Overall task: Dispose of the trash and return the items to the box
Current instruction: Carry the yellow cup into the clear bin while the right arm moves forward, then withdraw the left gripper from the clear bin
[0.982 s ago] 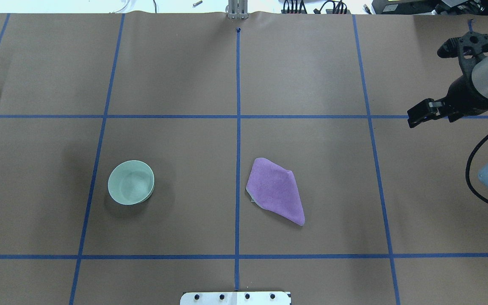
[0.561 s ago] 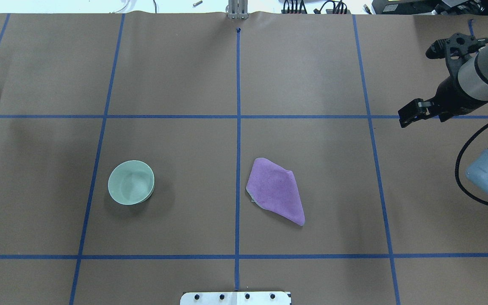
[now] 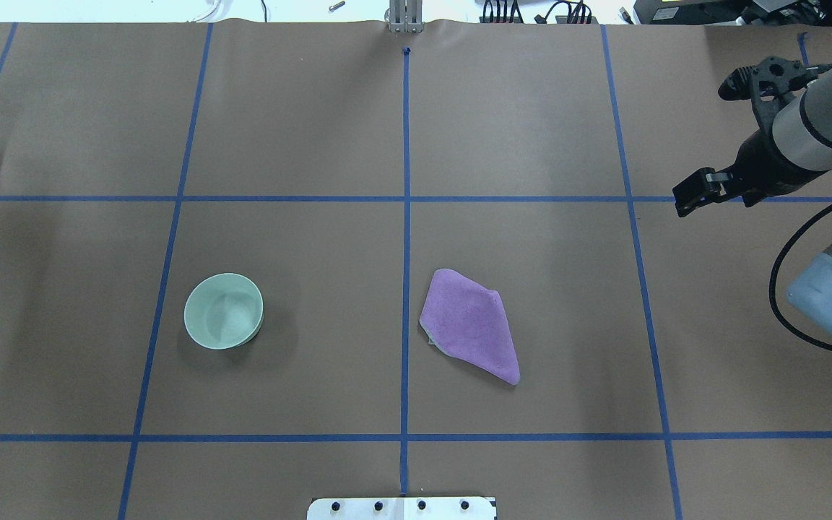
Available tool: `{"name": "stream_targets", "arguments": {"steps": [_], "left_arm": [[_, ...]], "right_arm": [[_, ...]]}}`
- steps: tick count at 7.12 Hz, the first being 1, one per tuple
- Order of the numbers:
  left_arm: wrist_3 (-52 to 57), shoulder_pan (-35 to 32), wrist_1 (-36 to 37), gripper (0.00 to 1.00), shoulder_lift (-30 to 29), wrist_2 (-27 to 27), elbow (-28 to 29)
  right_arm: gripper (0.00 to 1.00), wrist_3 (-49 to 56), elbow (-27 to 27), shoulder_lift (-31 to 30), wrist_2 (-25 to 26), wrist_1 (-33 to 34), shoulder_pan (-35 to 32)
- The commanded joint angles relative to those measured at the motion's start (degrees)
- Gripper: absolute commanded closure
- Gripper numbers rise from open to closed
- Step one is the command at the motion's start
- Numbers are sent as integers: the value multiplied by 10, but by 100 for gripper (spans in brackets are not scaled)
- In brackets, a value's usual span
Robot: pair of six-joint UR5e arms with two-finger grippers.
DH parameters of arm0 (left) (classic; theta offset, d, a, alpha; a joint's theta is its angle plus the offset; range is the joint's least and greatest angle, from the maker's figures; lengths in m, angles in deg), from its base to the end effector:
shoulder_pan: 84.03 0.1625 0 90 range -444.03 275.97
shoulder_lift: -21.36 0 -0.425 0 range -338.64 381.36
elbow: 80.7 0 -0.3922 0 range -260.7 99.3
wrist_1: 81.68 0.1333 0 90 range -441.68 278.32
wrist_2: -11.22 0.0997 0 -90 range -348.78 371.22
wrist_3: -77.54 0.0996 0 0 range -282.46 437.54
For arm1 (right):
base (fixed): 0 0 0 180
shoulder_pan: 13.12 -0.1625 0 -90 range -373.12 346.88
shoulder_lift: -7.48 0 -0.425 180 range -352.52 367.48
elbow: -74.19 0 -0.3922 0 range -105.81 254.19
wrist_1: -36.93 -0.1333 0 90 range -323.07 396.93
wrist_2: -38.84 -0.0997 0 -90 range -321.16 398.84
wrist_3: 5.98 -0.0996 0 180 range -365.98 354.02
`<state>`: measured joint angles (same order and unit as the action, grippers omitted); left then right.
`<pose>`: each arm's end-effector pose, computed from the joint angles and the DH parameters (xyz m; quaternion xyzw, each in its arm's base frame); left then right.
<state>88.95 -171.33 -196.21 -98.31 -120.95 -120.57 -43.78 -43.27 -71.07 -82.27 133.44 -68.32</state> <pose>-0.0342 -0.6849 0.7354 0.0603 0.3560 0.1272 0.9238 -0.2292 -0.4732 0.3513 0.0642 -0.3667 -0.0506 0.9268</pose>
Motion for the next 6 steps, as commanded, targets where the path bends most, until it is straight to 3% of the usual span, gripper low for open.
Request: {"name": "stream_targets", "arguments": {"steps": [1, 2, 4, 6], "left_arm": [[-10, 20, -20, 100, 4, 0, 19], [-10, 22, -21, 79, 5, 0, 25], [-5, 22, -45, 1, 12, -1, 22], [-2, -9, -36, 1, 4, -5, 0]], "right_arm": [[0, 0, 1, 2, 0, 0, 0], [0, 0, 1, 3, 1, 0, 0], [0, 0, 1, 3, 0, 0, 1], [0, -2, 0, 4, 0, 0, 1]]}}
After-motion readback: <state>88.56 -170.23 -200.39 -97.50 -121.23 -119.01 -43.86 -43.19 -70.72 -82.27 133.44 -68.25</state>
